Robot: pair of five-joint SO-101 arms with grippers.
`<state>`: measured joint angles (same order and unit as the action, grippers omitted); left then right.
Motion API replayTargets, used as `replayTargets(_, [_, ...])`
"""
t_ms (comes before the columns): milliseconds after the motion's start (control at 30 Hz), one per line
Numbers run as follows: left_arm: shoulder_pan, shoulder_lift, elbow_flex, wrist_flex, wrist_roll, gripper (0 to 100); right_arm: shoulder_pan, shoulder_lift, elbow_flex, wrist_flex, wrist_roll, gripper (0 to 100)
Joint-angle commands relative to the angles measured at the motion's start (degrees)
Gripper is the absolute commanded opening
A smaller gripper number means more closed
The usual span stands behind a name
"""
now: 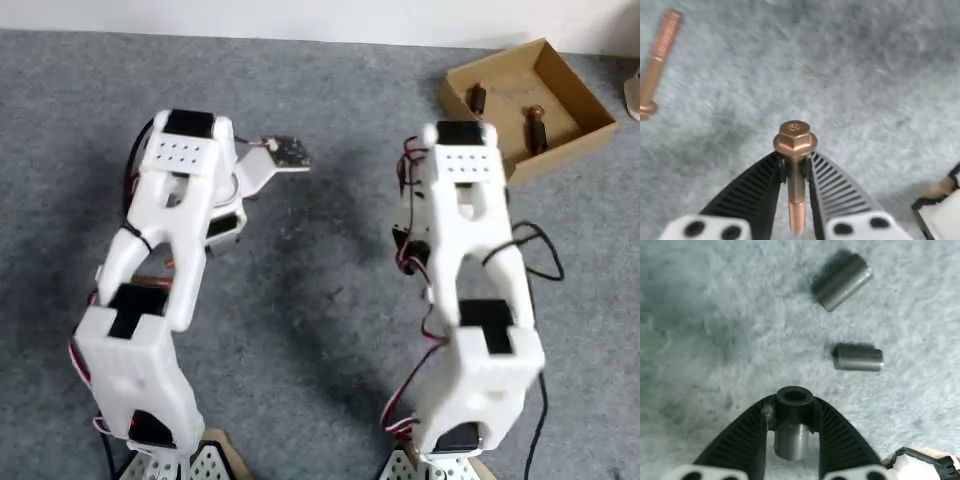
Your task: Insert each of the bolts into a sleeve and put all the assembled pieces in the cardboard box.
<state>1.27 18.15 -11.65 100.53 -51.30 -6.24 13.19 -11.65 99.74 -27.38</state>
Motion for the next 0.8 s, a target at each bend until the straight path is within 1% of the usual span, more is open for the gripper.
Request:
replayTargets(0, [-2.1, -6.0, 1.3, 0.4, 0.6, 1, 1.8, -10.3, 1.4, 0.7, 1.2, 0.5])
replayTargets(67, [-2.3, -7.3, 2.2, 0.4, 2.5, 1, 1.5, -14.3, 1.9, 0.7, 4.0, 0.5])
replayTargets(167, [-2.5, -8.4, 3.0, 0.4, 8.4, 1, 0.5, -20.2, 2.3, -1.6, 9.3, 0.5])
replayTargets(267, [-2.2, -8.4, 2.9, 0.4, 15.2, 1, 0.5, -25.8, 5.1, -6.3, 13.2, 0.5])
replayTargets(367, [-1.8, -8.4, 3.0, -1.2, 24.1, 1, 0.5, -31.5, 10.7, -12.7, 16.8, 0.5])
replayTargets(500, [0.7, -8.4, 3.0, -5.5, 39.7, 1, 0.5, -39.5, 22.4, -25.0, 19.7, 0.5])
replayTargets(567, [2.2, -8.4, 3.0, -7.3, 45.4, 1, 0.5, -43.7, 30.2, -32.8, 21.2, 0.5])
replayTargets(633, [4.3, -8.4, 2.9, -8.8, 47.6, 1, 0.5, -48.1, 38.7, -41.1, 22.2, 0.5])
replayTargets(767, [8.4, -8.3, 3.1, -13.3, 48.0, 1, 0.3, -57.5, 56.0, -57.5, 22.3, 0.5])
